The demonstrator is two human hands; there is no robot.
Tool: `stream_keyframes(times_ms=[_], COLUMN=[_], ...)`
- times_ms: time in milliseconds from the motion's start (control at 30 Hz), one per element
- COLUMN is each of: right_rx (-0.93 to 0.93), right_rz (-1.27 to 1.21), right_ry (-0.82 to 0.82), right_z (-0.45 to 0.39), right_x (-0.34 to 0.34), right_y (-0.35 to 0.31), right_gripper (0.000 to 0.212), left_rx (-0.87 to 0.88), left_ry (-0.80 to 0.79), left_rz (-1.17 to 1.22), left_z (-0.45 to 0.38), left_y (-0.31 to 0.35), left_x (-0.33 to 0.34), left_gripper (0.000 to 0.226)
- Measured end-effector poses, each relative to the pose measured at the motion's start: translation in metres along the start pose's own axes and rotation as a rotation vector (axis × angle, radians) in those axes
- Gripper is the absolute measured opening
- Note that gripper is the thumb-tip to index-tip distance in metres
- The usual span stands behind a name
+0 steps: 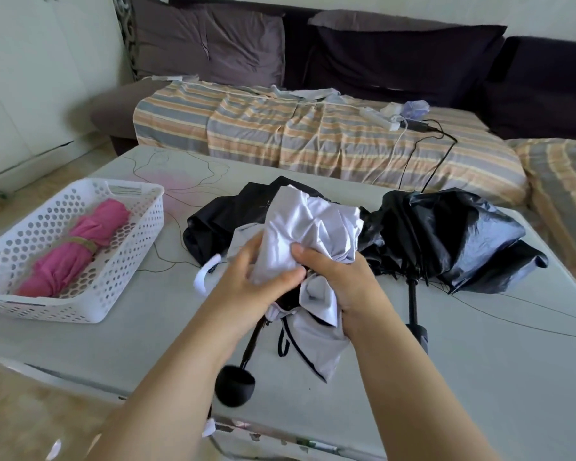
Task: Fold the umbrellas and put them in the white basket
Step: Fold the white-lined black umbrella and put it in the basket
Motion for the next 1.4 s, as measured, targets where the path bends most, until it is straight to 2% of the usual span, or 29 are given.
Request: stream_keyframes(times_ms=[67, 100, 133, 233, 267, 400, 500, 533, 633, 733, 767, 833, 967, 1067, 1100, 1200, 1333, 1400], right_rx=[-0.014, -0.019, -0.014, 0.007, 0.012, 0.061, 0.102, 0.094, 0.059, 0.052, 0.043, 0.021, -0.007, 0.02, 0.024, 0.077, 0.087, 0.065], right_rz=[-0.043, -0.067, -0.086, -0.098, -0.094, -0.067, 0.011, 0.015, -0.056, -0.105, -0.119, -0.164, -0.32, -0.395, -0.411, -0.388, -0.312, -0.325], right_ry=[0.042, 0.03, 0.001, -0.08, -0.091, -0.084, -0.099, -0.097, -0.049, 0.02, 0.047, 0.111, 0.239, 0.235, 0.219, 0.182, 0.189, 0.164], right_z=[-0.002, -0.002, -0.002, 0.003, 0.005, 0.006, 0.006, 0.006, 0.008, 0.012, 0.013, 0.013, 0.019, 0.022, 0.022, 0.019, 0.008, 0.003], right_x=[-0.011, -0.015, -0.015, -0.007, -0.004, 0.003, 0.006, 0.007, 0.004, -0.001, -0.005, -0.016, -0.046, -0.058, -0.061, -0.066, -0.064, -0.058], right_y=[-0.006, -0.008, -0.009, -0.009, -0.009, -0.002, 0.003, 0.002, -0.001, 0.003, 0.003, 0.0, -0.008, -0.01, -0.01, -0.007, -0.005, -0.008], right_gripper=[0.036, 0.036, 0.037, 0.037, 0.035, 0.036, 0.056, 0.054, 0.032, 0.027, 0.03, 0.045, 0.063, 0.055, 0.05, 0.035, 0.032, 0.038], left_rx=[-0.006, -0.01, -0.024, -0.096, -0.084, -0.029, -0.005, -0.001, -0.037, -0.025, -0.034, -0.089, -0.132, -0.325, -0.326, -0.225, -0.157, -0.105], left_ry=[0.174, 0.187, 0.146, -0.082, -0.108, -0.014, -0.019, -0.038, -0.127, -0.112, -0.09, -0.056, 0.014, -0.025, -0.027, 0.038, 0.065, 0.11], left_rz=[-0.126, -0.176, -0.188, -0.023, 0.01, 0.056, 0.075, 0.087, 0.144, -0.01, -0.103, -0.219, -0.386, -0.162, -0.11, -0.091, -0.111, -0.036], left_z=[0.0, 0.001, 0.001, 0.0, 0.0, -0.002, -0.002, -0.001, 0.003, 0.006, 0.007, 0.011, 0.019, 0.028, 0.029, 0.027, 0.013, 0.005], left_y=[-0.001, 0.0, -0.001, -0.01, -0.01, -0.009, -0.01, -0.009, -0.006, -0.003, -0.005, -0.007, -0.006, -0.016, -0.016, -0.011, -0.01, -0.006], left_x=[-0.018, -0.019, -0.014, 0.013, 0.018, 0.009, 0.009, 0.011, 0.021, 0.016, 0.01, 0.001, -0.015, 0.001, 0.008, 0.02, 0.032, 0.032], left_gripper=[0.061, 0.06, 0.056, 0.034, 0.032, 0.026, 0.044, 0.045, 0.024, 0.017, 0.022, 0.039, 0.045, 0.06, 0.06, 0.056, 0.051, 0.037])
Point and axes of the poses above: each hand's wrist, its own z-axis away from the middle knuckle, its own x-axis out of the palm, y = z × x, the point moved 8 cm from there along -z, towards the middle knuckle, and after that the axes turned 3 degrees about y, right-handed, at the moved point
